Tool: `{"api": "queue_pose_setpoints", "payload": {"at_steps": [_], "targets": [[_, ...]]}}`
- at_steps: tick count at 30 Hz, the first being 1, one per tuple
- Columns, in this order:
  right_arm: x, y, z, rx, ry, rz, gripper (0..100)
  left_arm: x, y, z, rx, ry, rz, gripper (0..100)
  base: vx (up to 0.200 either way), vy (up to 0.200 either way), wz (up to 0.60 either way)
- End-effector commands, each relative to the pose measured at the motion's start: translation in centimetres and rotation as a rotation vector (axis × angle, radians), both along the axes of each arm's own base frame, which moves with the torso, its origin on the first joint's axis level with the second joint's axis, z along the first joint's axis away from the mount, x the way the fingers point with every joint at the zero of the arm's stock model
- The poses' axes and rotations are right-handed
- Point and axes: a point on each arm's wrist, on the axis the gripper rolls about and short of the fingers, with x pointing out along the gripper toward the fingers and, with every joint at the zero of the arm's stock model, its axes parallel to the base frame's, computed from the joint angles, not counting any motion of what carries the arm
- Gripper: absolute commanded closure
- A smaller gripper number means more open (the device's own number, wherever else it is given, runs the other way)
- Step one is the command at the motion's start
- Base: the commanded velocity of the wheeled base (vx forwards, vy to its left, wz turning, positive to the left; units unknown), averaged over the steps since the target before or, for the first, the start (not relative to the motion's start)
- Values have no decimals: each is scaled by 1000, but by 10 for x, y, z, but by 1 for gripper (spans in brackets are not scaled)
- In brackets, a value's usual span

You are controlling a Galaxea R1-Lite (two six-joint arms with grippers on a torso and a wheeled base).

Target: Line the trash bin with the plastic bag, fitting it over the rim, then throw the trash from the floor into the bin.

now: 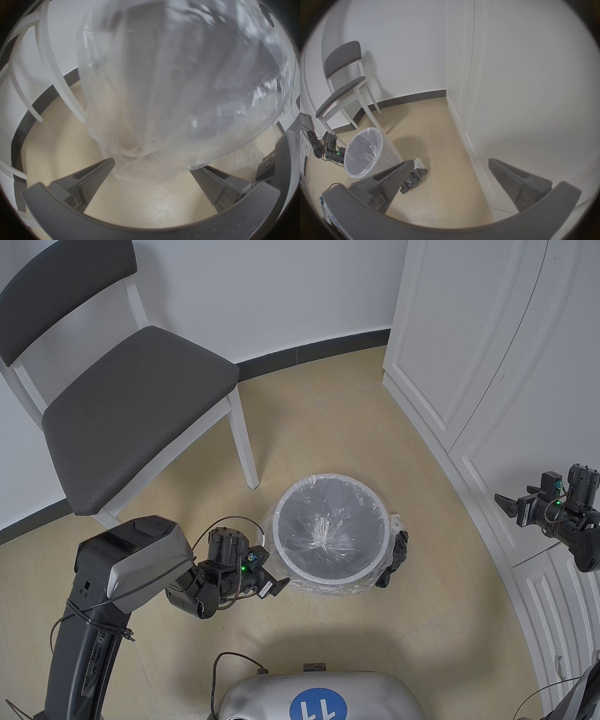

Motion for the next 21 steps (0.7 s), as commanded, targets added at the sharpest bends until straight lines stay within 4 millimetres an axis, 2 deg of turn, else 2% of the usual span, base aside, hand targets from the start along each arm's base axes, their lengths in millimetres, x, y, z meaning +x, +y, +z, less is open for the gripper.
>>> {"api": "queue_pose_setpoints", "payload": {"at_steps": [1, 10, 13, 14, 16, 21], "targets": [[-1, 1, -3, -7, 10, 3, 0, -8, 7, 21, 51, -25, 20, 0, 0, 0, 0], [-2, 3, -5, -8, 20, 5, 0, -29, 18, 45, 89, -32, 57, 0, 0, 0, 0], [-2, 3, -5, -8, 20, 5, 0, -30, 19, 46, 93, -30, 61, 0, 0, 0, 0], [-2, 3, -6, -9, 22, 5, 0, -41, 21, 55, 112, -31, 81, 0, 0, 0, 0], [-3, 3, -6, -9, 25, 5, 0, -45, 23, 59, 118, -31, 89, 0, 0, 0, 0], [-4, 7, -13, -46, 49, 24, 0, -70, 23, 80, 176, -48, 158, 0, 0, 0, 0]]}}
